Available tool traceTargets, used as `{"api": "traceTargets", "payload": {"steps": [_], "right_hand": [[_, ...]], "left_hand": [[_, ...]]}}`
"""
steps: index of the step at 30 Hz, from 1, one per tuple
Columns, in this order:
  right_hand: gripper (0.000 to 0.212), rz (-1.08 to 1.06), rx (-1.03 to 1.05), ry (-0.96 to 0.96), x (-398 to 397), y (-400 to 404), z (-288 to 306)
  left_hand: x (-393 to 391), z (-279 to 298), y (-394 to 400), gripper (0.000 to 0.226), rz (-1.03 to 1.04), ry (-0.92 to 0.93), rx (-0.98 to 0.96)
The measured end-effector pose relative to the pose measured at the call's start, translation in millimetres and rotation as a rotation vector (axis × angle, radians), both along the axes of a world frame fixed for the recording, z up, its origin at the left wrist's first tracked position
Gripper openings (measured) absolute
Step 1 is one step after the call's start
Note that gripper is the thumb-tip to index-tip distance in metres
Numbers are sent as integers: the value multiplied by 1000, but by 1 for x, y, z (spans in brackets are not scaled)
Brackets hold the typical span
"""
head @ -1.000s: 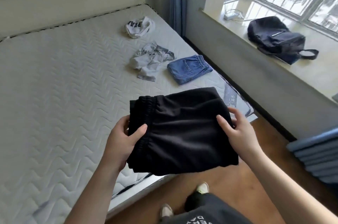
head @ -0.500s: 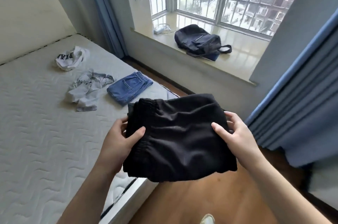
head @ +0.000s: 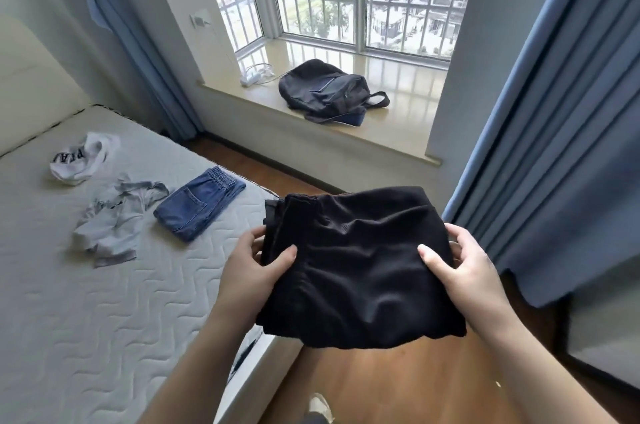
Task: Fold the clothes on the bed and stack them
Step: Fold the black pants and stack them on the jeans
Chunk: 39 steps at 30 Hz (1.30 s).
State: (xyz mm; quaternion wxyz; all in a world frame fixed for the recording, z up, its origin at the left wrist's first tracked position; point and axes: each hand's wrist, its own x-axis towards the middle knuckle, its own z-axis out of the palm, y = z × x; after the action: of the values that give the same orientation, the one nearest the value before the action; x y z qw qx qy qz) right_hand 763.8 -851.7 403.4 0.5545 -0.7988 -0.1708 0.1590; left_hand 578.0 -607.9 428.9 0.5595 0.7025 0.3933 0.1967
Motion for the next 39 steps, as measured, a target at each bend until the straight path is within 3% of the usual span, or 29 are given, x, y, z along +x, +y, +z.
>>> {"api": "traceTargets", "payload": {"steps": [5, 26, 31, 39], "right_hand": [[40, -20, -16, 2, 36, 17, -7], [38, 23, -55, 45, 240, 172, -20], [39, 81, -64, 35, 317, 199, -33], [36, 251, -55, 27, 435, 252, -27]], "left_hand": [[40, -11, 19, 49, -28, 3, -25], [240, -39, 177, 41, -100, -24, -109], [300, -48, 195, 48, -47, 20, -71], [386, -42, 208, 38, 139, 18, -67]]}}
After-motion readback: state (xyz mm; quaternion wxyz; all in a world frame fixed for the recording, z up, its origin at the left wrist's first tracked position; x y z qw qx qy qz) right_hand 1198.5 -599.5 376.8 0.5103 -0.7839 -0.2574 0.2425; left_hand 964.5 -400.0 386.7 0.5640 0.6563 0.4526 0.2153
